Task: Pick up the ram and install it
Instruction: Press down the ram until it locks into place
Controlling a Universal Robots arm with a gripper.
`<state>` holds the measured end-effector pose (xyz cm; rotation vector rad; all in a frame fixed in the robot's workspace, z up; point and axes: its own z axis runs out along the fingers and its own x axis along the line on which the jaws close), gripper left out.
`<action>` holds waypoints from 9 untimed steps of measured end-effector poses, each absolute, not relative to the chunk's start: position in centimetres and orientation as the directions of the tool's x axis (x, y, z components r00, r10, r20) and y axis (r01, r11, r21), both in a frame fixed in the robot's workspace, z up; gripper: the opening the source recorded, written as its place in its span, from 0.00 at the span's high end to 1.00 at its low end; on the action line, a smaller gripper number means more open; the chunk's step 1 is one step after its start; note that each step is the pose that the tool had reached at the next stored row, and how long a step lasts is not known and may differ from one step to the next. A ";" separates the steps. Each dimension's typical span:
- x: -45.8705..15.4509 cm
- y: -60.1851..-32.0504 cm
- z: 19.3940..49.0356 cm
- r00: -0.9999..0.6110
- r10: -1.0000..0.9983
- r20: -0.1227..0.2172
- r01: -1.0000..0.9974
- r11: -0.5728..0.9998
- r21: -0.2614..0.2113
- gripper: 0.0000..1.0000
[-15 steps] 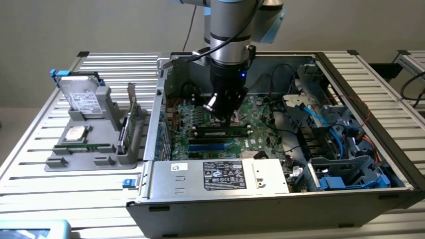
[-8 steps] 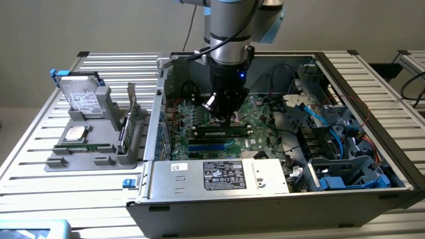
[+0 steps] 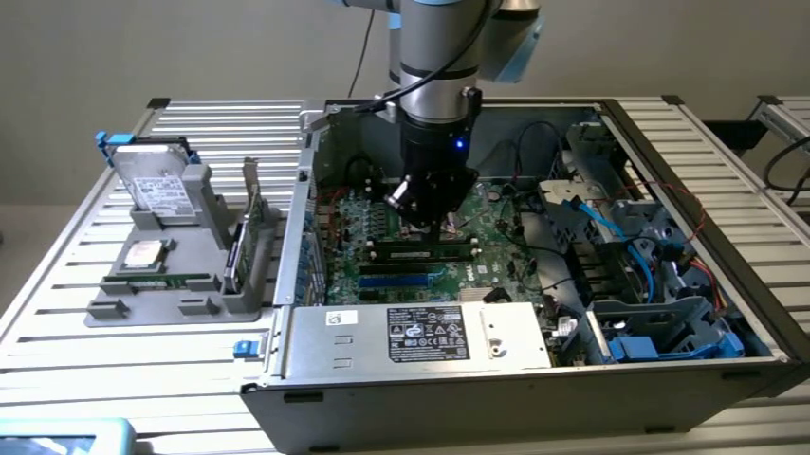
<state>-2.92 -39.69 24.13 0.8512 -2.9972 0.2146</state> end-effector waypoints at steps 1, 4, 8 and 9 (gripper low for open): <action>-2.9 -39.7 24.1 -0.857 -0.513 0.053 -0.515 0.847 -0.128 0.89; -2.9 -39.7 24.1 -0.872 -0.488 0.044 -0.489 0.862 -0.134 0.89; -2.9 -39.7 24.1 -0.891 -0.454 0.031 -0.453 0.880 -0.140 0.89; -2.9 -39.7 24.1 -0.895 -0.445 0.029 -0.444 0.885 -0.142 0.89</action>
